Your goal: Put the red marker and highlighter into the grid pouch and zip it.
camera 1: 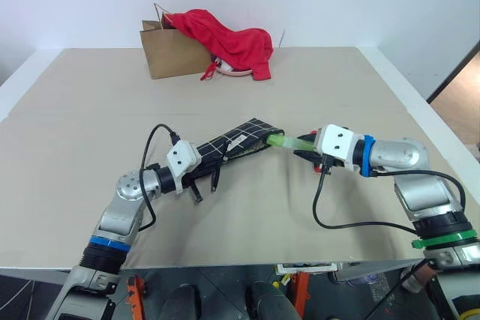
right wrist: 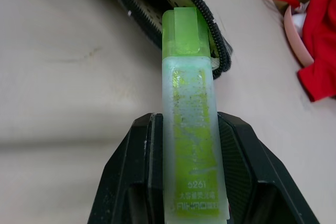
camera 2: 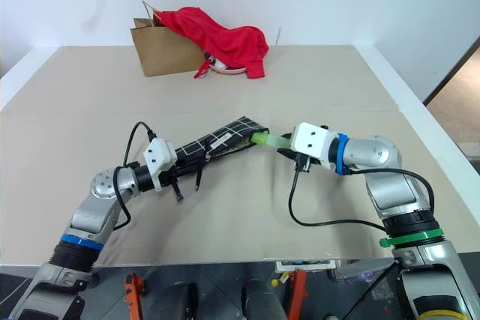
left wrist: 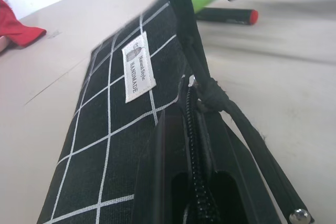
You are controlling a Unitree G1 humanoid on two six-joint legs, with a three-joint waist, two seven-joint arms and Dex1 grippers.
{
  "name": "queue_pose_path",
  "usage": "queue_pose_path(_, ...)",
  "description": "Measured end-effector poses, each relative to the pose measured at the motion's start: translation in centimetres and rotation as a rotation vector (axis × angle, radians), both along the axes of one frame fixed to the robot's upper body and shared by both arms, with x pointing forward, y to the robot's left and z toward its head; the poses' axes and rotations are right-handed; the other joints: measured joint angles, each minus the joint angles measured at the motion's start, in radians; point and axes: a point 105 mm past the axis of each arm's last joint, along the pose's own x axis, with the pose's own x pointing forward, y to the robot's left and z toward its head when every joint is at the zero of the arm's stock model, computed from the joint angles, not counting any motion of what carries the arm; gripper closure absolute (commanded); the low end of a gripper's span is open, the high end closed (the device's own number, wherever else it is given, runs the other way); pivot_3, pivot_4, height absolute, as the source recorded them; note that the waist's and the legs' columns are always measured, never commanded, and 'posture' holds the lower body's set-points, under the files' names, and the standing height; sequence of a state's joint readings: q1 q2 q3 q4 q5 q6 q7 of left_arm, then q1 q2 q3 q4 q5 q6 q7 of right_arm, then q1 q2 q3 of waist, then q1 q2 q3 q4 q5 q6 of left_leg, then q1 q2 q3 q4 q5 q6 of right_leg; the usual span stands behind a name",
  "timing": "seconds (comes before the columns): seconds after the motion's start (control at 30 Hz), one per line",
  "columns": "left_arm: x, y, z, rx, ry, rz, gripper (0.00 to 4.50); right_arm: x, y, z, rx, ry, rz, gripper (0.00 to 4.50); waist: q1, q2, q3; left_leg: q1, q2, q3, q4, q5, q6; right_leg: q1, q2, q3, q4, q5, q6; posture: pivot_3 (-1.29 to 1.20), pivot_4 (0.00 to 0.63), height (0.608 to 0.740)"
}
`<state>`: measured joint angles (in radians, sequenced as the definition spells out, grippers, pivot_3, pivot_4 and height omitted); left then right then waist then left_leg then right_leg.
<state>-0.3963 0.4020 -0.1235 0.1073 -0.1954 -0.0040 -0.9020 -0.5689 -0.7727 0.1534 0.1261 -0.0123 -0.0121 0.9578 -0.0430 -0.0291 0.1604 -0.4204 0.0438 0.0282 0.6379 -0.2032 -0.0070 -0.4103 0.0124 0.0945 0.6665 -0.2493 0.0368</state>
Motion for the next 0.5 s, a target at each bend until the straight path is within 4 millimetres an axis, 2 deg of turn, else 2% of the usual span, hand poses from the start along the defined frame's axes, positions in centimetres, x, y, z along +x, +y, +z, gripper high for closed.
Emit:
queue_pose_path(0.2,-0.2,-0.3,-0.1,0.008,0.000,-0.013,4.50,0.1,1.4,-0.7,-0.034,0.011,0.041,3.42,-0.001,0.000,0.000,0.000,0.000,0.000,0.000,0.000,0.000,0.000,0.000,0.001,0.000,0.000,0.000,0.00,0.150,0.740)
queue_pose_path(0.37,-0.4,-0.6,0.1,0.010,-0.007,-0.027,4.50,-0.4,4.6,-2.6,-0.073,0.038,0.146,3.42,-0.001,0.000,0.000,0.000,0.001,0.000,0.000,0.000,0.000,0.000,0.001,0.000,0.000,0.000,0.000,0.00,0.150,0.740)
queue_pose_path(0.5,-0.4,-0.6,0.0,0.014,0.003,-0.029,4.50,-0.9,7.1,-3.3,-0.139,0.000,0.241,3.42,-0.003,0.000,0.000,0.000,0.000,0.000,0.000,0.000,0.000,-0.001,0.000,0.000,0.000,0.000,0.000,0.00,0.150,0.740)
